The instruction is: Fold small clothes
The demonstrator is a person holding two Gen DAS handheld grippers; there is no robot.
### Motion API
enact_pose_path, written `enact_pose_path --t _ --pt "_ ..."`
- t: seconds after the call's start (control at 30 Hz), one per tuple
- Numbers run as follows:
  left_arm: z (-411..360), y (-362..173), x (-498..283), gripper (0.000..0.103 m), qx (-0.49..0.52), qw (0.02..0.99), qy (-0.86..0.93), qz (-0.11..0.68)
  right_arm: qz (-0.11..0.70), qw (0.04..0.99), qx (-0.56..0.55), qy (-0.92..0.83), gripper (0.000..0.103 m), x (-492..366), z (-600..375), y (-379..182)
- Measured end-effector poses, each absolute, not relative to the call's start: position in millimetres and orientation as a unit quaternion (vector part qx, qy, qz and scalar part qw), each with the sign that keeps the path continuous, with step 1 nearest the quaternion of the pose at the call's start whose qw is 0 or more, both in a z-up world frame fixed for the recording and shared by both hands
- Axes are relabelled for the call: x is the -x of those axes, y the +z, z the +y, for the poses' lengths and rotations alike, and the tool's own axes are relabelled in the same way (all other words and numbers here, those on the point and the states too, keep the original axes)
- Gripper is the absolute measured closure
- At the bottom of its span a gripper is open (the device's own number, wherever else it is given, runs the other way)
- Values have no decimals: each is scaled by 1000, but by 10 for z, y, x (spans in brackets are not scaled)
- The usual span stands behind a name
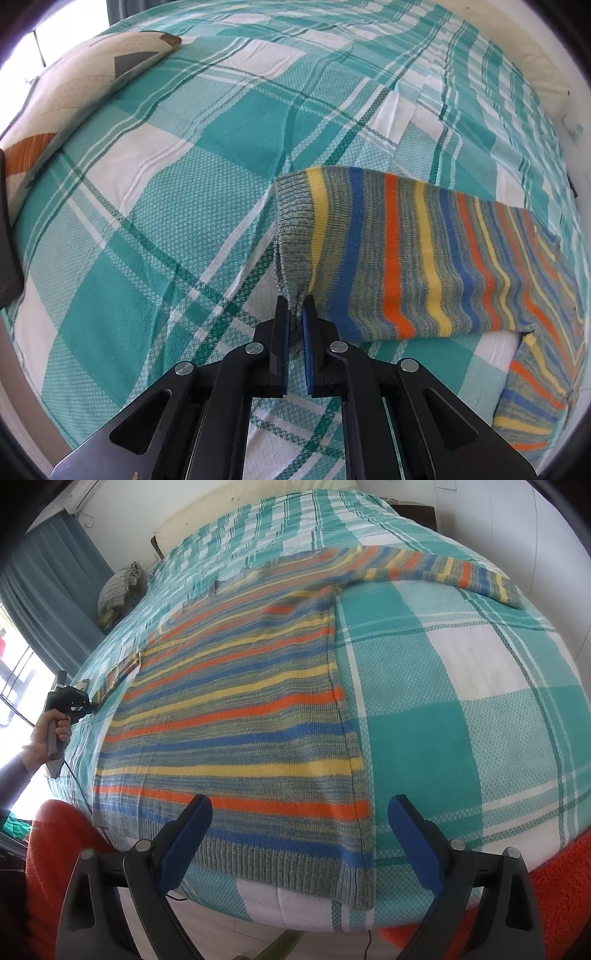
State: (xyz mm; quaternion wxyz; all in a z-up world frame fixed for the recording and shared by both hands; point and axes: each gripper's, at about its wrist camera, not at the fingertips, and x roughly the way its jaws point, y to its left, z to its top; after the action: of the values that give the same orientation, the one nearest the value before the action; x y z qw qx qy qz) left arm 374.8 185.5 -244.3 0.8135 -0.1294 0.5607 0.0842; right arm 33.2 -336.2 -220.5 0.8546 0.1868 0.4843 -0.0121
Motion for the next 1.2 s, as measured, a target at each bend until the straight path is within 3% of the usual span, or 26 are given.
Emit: enact_pose_path --t 0.03,0.07,0.1,0.2,0.43,0.67,0.77,0.97,1.2 --pt "1845 -2428 -3711 86 134 815 87 557 483 855 -187 -12 8 -327 -3366 -2197" --pt "1848 -2396 -3643 72 144 816 89 553 479 857 -187 -13 8 -315 -3371 -2179" --pt "1848 -2348 -3554 51 157 817 92 547 475 860 -188 -16 8 -303 -3382 -2157" --pt "1769 -2167 -3170 31 171 836 82 514 456 870 -182 -35 8 -246 -3469 -2045" --pt "1292 -2172 -2220 17 99 867 18 488 424 880 -152 -148 8 -272 -4007 -1832" --pt "1073 -2421 -2282 15 33 852 17 521 434 876 -84 -195 8 -550 -4358 -2200" --pt "1075 -2532 -2274 7 43 840 17 540 469 855 -99 -199 7 -584 -4410 -2471" --pt "1048 -2587 -2251 1 38 836 27 547 461 859 -103 -195 1 -539 -4402 -2495" --pt "1023 -2621 -2256 0 26 835 32 549 462 859 -92 -200 0 -564 -4350 -2528"
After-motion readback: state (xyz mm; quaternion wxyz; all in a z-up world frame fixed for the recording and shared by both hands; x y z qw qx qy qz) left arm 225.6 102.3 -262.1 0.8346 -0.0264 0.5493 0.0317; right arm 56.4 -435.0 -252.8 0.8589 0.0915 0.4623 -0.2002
